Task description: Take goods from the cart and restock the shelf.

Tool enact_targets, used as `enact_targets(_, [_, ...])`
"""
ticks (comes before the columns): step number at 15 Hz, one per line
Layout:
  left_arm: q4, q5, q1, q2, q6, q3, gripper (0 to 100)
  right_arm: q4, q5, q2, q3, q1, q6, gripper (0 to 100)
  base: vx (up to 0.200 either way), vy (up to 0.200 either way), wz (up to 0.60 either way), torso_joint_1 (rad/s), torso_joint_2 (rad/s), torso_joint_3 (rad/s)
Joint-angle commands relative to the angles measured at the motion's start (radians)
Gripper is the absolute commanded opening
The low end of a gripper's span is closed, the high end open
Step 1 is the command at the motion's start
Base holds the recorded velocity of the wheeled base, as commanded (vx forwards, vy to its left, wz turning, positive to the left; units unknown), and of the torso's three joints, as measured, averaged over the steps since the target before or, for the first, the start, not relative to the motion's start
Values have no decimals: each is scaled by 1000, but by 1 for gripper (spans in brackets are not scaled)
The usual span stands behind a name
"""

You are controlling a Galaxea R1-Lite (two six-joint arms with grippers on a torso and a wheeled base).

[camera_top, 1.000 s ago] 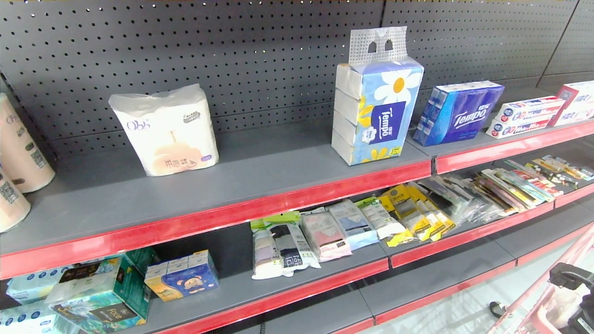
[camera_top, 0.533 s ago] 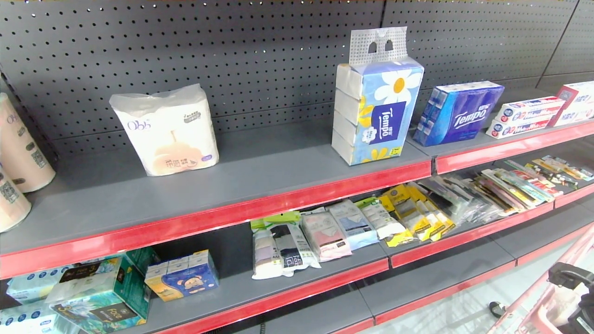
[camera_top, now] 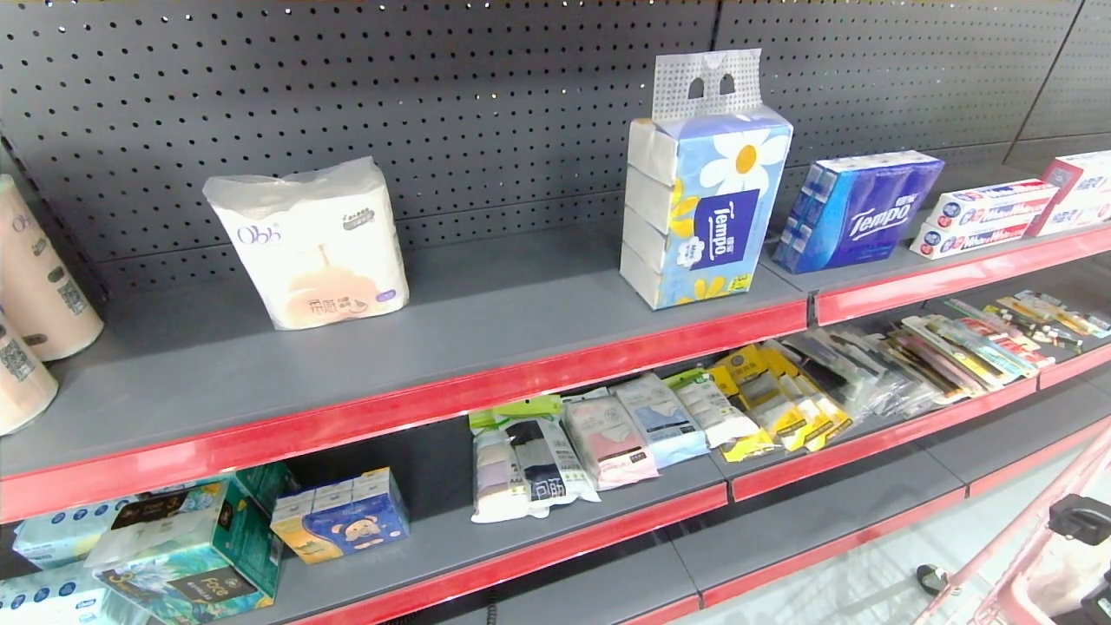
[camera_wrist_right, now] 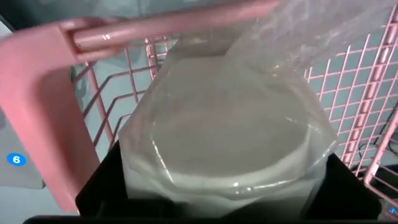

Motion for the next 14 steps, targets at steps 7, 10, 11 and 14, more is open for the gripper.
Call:
enact_targets(7, [0, 1, 0, 1, 0, 0, 100, -4, -2, -212, 6, -95, 46, 0, 0, 0, 0, 0, 0, 0])
enact_targets(10, [0, 1, 0, 1, 0, 0, 100, -5, -2, -304, 3, -104, 106, 0, 0, 0, 0, 0, 0, 0])
enact_targets(11, [0, 1, 0, 1, 0, 0, 100, -5, -2, -350, 1, -95, 167, 0, 0, 0, 0, 0, 0, 0])
enact_targets(14, [0, 1, 0, 1, 0, 0, 100, -4, -20, -467, 7, -54, 285, 0, 0, 0, 0, 0, 0, 0])
